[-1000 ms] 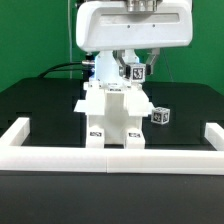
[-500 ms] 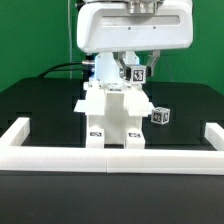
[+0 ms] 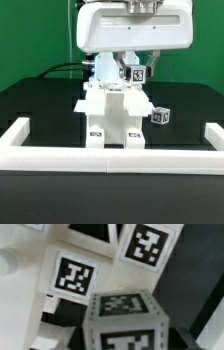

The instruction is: Assemble chair

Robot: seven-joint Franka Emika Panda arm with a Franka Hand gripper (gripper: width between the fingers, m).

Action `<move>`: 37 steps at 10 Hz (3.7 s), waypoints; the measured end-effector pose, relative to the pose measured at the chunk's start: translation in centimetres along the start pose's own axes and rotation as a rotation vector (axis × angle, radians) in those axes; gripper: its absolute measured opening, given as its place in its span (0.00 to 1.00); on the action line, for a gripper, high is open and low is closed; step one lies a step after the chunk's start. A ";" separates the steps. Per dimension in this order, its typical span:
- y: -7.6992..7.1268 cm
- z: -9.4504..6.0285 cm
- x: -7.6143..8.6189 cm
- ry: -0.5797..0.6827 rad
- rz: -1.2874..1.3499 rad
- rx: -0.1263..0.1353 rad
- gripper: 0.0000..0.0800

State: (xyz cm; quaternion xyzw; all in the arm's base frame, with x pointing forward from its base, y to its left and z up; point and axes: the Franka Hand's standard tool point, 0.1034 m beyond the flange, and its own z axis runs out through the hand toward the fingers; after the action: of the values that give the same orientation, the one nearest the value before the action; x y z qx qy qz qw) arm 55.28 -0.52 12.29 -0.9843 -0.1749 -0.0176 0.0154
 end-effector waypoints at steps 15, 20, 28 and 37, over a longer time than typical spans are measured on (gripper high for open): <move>-0.1 0.8 -0.4 -0.011 -0.005 0.001 0.36; -0.1 0.8 -0.4 -0.011 -0.004 0.001 0.36; 0.0 0.8 -0.4 -0.003 0.361 0.003 0.36; -0.1 0.9 -0.2 0.018 1.176 0.024 0.36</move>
Offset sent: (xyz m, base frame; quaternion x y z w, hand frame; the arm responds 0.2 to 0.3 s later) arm -0.0132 0.0036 0.0045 0.0017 -0.0013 0.0048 1.0000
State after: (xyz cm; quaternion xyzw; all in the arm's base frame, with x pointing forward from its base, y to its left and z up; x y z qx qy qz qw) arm 55.09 -0.44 11.35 -0.9156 0.4003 -0.0123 0.0354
